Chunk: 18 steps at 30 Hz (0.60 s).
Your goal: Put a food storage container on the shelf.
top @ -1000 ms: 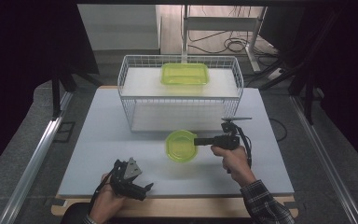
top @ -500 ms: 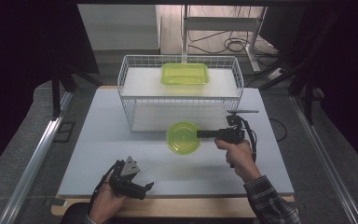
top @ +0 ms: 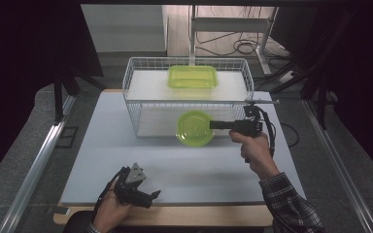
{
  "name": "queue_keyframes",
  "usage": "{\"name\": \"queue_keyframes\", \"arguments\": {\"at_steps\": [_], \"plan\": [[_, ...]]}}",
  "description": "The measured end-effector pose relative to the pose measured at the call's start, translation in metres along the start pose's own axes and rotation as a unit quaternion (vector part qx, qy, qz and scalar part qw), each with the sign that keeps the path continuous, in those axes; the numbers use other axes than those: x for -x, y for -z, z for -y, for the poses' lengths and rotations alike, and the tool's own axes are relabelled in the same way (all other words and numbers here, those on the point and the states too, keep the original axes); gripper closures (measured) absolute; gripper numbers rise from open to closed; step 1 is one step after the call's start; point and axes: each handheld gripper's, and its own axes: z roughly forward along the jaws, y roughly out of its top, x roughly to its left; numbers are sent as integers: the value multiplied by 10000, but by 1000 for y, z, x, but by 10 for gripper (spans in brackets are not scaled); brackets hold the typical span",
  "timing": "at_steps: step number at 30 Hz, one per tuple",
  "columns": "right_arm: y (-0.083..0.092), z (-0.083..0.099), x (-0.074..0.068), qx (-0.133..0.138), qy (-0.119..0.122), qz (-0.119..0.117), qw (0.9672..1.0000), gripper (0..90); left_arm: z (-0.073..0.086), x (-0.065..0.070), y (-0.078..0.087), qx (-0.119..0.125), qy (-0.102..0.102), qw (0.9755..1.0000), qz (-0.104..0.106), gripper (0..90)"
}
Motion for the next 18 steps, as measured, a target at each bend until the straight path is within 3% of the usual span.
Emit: {"name": "queue_keyframes", "arguments": {"at_steps": [18], "plan": [[20,-40,-22,414,186,1,9990,833,0,1,-2,-38,-46,10000,3,12]]}}
